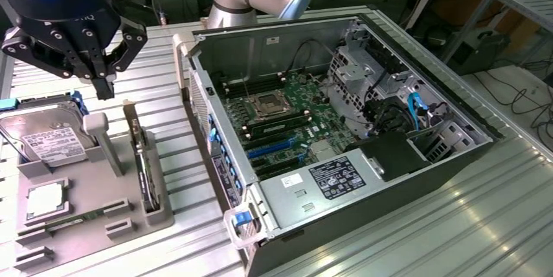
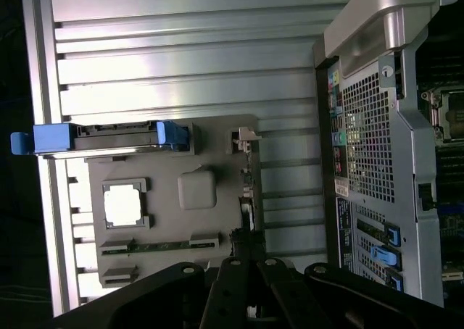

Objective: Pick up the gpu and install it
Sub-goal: 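Pick up the gpu and move the gpu toward the slot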

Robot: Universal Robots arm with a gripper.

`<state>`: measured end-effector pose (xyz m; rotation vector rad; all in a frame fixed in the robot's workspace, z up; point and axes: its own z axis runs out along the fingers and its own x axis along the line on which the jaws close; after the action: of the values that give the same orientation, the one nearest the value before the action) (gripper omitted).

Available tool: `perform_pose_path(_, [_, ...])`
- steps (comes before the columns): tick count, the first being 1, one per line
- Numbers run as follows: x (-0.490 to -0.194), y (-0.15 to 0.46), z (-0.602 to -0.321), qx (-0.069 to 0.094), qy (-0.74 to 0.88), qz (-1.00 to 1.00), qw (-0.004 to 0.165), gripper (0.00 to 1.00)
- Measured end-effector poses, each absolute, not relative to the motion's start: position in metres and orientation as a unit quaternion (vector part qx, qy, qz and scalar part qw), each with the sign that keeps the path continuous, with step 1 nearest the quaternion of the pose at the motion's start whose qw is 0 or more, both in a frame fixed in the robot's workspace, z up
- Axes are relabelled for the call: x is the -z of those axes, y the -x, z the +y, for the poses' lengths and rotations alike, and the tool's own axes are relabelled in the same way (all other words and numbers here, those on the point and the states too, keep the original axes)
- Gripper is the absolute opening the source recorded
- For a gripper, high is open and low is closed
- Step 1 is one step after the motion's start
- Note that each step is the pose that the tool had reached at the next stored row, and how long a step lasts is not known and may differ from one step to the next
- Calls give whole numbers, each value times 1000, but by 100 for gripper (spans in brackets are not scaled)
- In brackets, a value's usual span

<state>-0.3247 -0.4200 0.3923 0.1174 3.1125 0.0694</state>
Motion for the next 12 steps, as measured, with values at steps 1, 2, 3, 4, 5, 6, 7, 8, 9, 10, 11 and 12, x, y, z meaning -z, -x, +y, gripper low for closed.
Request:
perform_pose_path(1, [-392, 325, -420, -22, -38, 999, 13, 11])
perform_pose_path(2, [-392, 325, -420, -22, -38, 999, 13, 11])
perform_pose_path(3, [-392, 325, -420, -22, -38, 999, 13, 11])
perform_pose_path(4, [-392, 325, -420, -22, -38, 999, 13, 11])
perform_pose_path(5, [-392, 325, -420, -22, -38, 999, 13, 11])
perform_pose_path(6, [-392, 325, -420, -22, -38, 999, 13, 11])
perform_pose_path(7, [-392, 325, -420, -22, -38, 999, 13, 17])
perform_pose_path(8, [-392, 325, -420, -22, -38, 999, 13, 24])
perform_pose_path(9, [-392, 325, -420, -22, -38, 999, 13, 30])
perform_pose_path(10, [-392, 325, -420, -22, -38, 999, 13, 36])
perform_pose_path(11, [-392, 325, -420, -22, -38, 999, 13, 36])
perform_pose_path(12, [-392, 325, -420, -22, -38, 999, 13, 42])
